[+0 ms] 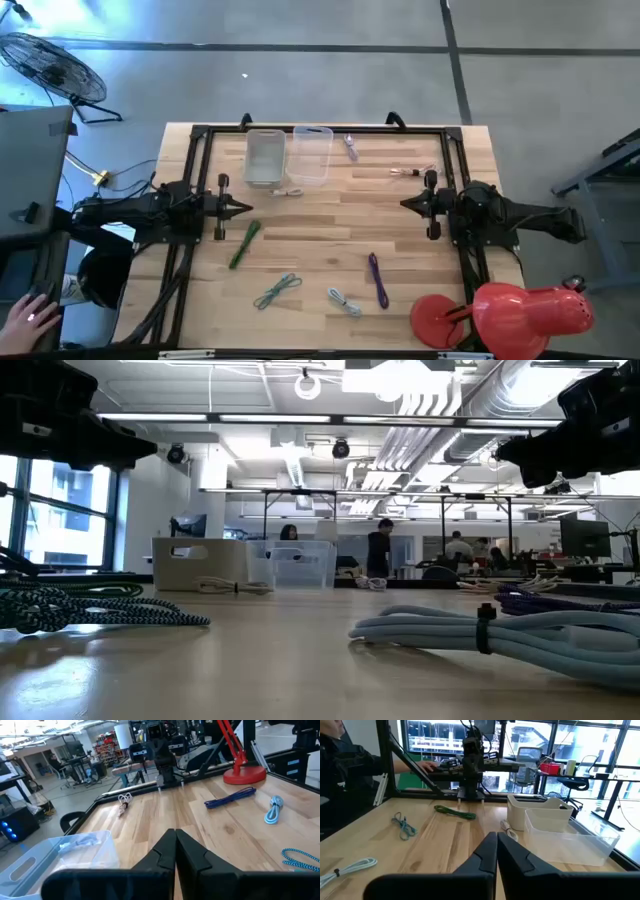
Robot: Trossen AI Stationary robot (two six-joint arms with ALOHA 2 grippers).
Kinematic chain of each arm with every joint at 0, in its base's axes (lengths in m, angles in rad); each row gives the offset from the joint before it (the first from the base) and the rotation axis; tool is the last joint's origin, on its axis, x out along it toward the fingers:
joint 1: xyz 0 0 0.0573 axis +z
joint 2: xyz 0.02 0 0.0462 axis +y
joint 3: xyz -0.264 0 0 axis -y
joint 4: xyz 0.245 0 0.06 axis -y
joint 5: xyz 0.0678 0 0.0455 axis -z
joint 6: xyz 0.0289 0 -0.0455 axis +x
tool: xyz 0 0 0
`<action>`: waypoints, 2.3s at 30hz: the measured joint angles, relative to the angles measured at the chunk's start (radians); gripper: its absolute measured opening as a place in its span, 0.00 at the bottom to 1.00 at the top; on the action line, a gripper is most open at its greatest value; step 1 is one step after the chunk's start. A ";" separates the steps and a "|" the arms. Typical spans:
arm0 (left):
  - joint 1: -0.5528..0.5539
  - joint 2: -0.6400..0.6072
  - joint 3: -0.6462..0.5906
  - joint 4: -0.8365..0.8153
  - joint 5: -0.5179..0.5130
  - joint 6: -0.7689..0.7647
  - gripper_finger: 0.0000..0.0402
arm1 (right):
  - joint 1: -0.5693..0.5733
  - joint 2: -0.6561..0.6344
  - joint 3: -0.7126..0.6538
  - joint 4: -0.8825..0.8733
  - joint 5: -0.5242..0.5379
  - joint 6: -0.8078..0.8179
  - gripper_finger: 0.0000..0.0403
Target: Pick & Place USB Port
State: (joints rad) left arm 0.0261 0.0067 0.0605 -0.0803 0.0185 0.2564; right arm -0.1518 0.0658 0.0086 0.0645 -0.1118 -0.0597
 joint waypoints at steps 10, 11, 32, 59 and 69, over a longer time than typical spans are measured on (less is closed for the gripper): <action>0.000 0.000 0.000 0.000 0.000 0.000 0.00 | 0.000 0.000 0.000 0.000 0.000 0.000 0.01; 0.000 0.000 0.000 0.000 0.000 0.000 0.00 | 0.000 0.000 0.000 0.000 0.000 0.000 0.01; 0.000 0.000 0.000 0.000 0.000 0.000 0.00 | 0.000 0.000 0.000 0.000 0.000 0.000 0.01; 0.000 0.000 0.000 0.000 0.000 0.000 0.00 | 0.000 0.000 0.000 0.000 0.001 -0.012 0.01; 0.000 0.000 0.000 0.001 0.000 0.000 0.00 | 0.000 0.000 0.000 0.008 0.051 -0.073 0.01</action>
State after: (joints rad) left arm 0.0261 0.0068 0.0605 -0.0795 0.0182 0.2564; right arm -0.1516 0.0659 0.0086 0.0723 -0.0605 -0.1326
